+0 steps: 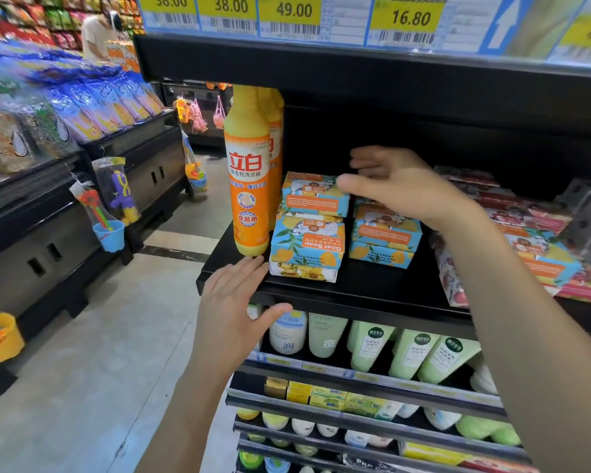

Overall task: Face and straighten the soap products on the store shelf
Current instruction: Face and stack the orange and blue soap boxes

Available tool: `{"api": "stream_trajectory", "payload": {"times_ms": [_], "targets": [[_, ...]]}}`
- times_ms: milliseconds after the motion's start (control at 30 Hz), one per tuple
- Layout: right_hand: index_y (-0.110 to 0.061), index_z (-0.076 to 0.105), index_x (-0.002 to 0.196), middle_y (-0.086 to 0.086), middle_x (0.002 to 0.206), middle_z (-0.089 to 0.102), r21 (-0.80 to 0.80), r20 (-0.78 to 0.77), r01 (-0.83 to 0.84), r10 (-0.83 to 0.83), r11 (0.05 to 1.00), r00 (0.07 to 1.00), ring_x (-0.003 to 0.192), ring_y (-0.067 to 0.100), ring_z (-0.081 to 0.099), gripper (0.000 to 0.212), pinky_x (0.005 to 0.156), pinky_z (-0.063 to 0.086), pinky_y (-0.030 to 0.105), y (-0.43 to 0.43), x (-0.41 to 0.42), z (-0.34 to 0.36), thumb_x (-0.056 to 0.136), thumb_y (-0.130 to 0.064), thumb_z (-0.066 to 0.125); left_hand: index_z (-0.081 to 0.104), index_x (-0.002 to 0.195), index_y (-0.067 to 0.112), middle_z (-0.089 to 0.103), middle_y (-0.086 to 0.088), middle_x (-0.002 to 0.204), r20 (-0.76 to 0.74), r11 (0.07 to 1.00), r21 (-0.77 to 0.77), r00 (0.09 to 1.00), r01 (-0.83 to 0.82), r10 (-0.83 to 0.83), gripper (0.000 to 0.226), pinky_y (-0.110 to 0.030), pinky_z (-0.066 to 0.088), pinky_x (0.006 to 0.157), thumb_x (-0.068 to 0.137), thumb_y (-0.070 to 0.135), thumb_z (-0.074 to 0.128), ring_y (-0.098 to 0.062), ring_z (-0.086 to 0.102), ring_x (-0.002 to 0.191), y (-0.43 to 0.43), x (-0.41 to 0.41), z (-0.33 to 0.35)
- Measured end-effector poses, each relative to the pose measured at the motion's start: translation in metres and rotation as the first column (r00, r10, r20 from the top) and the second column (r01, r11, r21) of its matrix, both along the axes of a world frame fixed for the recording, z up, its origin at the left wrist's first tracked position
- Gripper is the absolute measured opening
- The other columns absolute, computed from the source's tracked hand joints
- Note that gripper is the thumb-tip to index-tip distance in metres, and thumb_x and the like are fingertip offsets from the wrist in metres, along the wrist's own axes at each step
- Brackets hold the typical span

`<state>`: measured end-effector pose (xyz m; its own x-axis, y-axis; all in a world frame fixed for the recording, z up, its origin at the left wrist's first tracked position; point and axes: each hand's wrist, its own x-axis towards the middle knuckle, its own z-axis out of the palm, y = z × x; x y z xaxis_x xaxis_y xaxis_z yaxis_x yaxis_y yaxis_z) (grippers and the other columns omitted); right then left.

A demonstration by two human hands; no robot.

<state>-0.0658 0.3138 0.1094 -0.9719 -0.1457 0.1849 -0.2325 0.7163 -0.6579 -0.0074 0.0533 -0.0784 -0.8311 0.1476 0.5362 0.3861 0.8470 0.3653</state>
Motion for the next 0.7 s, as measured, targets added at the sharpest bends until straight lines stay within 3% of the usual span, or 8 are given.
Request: {"api": "stream_trajectory", "payload": {"times_ms": [67,233,367,433,533,700], "targets": [[-0.022,0.049,0.148,-0.007,0.139,0.059,0.0,-0.013,0.087,-0.087,0.996,0.996,0.123,0.008,0.058,0.074,0.107,0.047,0.031,0.015,0.009,-0.002,0.084,-0.047,0.079,0.063,0.139,0.019,0.061,0.001,0.144,0.001,1.0,0.007,1.0,0.005,-0.005,0.079,-0.037,0.028,0.115,0.084,0.074,0.05,-0.017,0.052,0.137,0.001,-0.001,-0.001],[-0.018,0.043,0.153,0.002,0.149,0.053,0.286,0.036,0.134,-0.151,0.949,0.988,0.136,0.019,0.051,0.081,0.112,0.043,0.034,0.025,0.025,-0.018,0.085,-0.037,0.082,0.063,0.139,0.018,0.061,0.0,0.144,-0.013,1.0,0.014,1.0,0.014,-0.014,0.079,-0.037,0.027,0.116,0.083,0.073,0.052,-0.017,0.052,0.137,0.0,-0.001,-0.002],[-0.015,0.06,0.134,0.006,0.122,0.066,0.438,0.046,0.163,-0.203,0.884,0.978,0.11,0.025,0.063,0.064,0.098,0.053,0.038,0.015,0.025,-0.031,0.081,-0.037,0.086,0.064,0.138,0.016,0.061,-0.001,0.143,-0.008,1.0,0.02,1.0,0.009,-0.009,0.078,-0.039,0.028,0.116,0.081,0.069,0.062,-0.019,0.053,0.137,0.001,0.0,0.0],[-0.012,0.06,0.132,0.009,0.125,0.062,0.506,-0.016,0.204,-0.228,0.838,0.974,0.116,0.031,0.058,0.067,0.099,0.052,0.045,0.012,0.02,-0.038,0.077,-0.038,0.088,0.064,0.138,0.016,0.061,-0.001,0.143,-0.006,1.0,0.022,1.0,0.009,-0.008,0.076,-0.039,0.028,0.116,0.08,0.065,0.065,-0.019,0.053,0.137,0.001,0.001,0.0],[-0.011,0.06,0.132,0.016,0.13,0.053,0.549,-0.067,0.24,-0.245,0.801,0.967,0.123,0.039,0.05,0.071,0.102,0.048,0.049,0.009,0.017,-0.04,0.074,-0.039,0.09,0.064,0.138,0.017,0.061,-0.001,0.144,0.003,1.0,0.022,1.0,0.006,-0.006,0.078,-0.038,0.027,0.116,0.081,0.069,0.062,-0.018,0.052,0.137,0.0,0.001,0.001],[-0.013,0.061,0.135,0.016,0.136,0.047,0.517,-0.046,0.251,-0.266,0.818,0.963,0.127,0.04,0.045,0.077,0.107,0.046,0.05,0.011,0.022,-0.036,0.071,-0.041,0.091,0.064,0.138,0.017,0.061,0.0,0.143,0.001,0.999,0.035,1.0,0.013,-0.013,0.08,-0.04,0.029,0.116,0.082,0.073,0.053,-0.017,0.052,0.137,0.001,0.002,0.002]]}}
